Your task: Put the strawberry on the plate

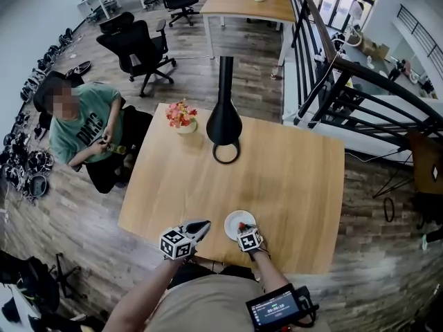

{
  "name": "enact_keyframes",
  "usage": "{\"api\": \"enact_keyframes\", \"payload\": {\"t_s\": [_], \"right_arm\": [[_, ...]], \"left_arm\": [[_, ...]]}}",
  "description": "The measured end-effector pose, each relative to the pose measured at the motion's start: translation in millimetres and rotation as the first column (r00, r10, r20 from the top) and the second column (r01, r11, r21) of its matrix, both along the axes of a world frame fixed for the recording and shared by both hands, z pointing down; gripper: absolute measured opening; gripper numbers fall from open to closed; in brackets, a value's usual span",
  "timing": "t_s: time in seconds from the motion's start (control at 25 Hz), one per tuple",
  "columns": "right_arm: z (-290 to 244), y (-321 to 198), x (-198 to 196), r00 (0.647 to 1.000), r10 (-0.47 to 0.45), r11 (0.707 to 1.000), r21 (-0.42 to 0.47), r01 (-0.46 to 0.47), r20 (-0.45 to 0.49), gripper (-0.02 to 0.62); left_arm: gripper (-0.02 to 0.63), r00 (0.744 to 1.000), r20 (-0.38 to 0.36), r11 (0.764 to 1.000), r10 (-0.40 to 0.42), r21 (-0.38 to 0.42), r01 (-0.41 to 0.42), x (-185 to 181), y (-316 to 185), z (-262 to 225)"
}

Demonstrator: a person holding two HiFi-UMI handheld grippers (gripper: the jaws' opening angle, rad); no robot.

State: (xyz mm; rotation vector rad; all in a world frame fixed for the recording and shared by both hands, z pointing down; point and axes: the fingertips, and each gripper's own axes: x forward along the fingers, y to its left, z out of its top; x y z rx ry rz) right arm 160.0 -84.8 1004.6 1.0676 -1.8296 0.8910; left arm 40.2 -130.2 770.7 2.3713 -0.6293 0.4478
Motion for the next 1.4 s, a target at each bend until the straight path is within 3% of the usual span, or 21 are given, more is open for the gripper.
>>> {"api": "enact_keyframes", "payload": {"t_s": [0.2,0.32,0.4,0.72,0.88,1.08,1.24,1.4], "right_arm": [[5.1,-0.5,0.5,1.0,-0.029,1.0,0.005,0.029,0.002,0.141],[-3.6,-0.1,2.9,1.0,-0.024,0.999,0.022,0.023,0.017,0.186],[-13.1,-2.2,4.6,0.999,-0.001,0.999,0.043,0.0,0.039,0.238],[-81.0,-9.2,36.6,0.985,0.137,0.968,0.195,-0.155,0.102,0.238],[-151.9,-32.1,37.3,0.962,0.173,0.903,0.355,-0.241,0.212,0.238],[-240.6,-59.6,40.5,0.937,0.132,0.798,0.526,-0.294,0.323,0.236],[-314.2,-73.9,41.7,0.913,0.11,0.714,0.608,-0.347,0.392,0.235],[-370.1,-73.4,41.2,0.867,0.123,0.64,0.629,-0.441,0.483,0.213]], "left_arm": [[0.0,1.0,-0.004,1.0,-0.008,-0.005,0.008,1.5,-3.6,2.9],[0.0,1.0,-0.01,1.0,-0.018,-0.004,0.018,-1.8,-6.0,0.8],[0.0,0.999,-0.016,1.0,-0.028,0.001,0.028,-6.4,-10.6,-1.8],[0.0,0.988,-0.116,0.995,-0.098,-0.026,0.096,-15.2,-20.5,-27.3],[0.0,0.977,-0.158,0.99,-0.14,0.007,0.143,-32.9,-26.8,-50.1],[0.0,0.964,-0.206,0.978,-0.168,0.085,0.189,-46.7,-37.8,-90.1],[0.0,0.957,-0.245,0.97,-0.158,0.144,0.197,-51.7,-40.3,-122.4],[0.0,0.95,-0.281,0.965,-0.137,0.177,0.192,-59.5,-35.6,-146.8]]}}
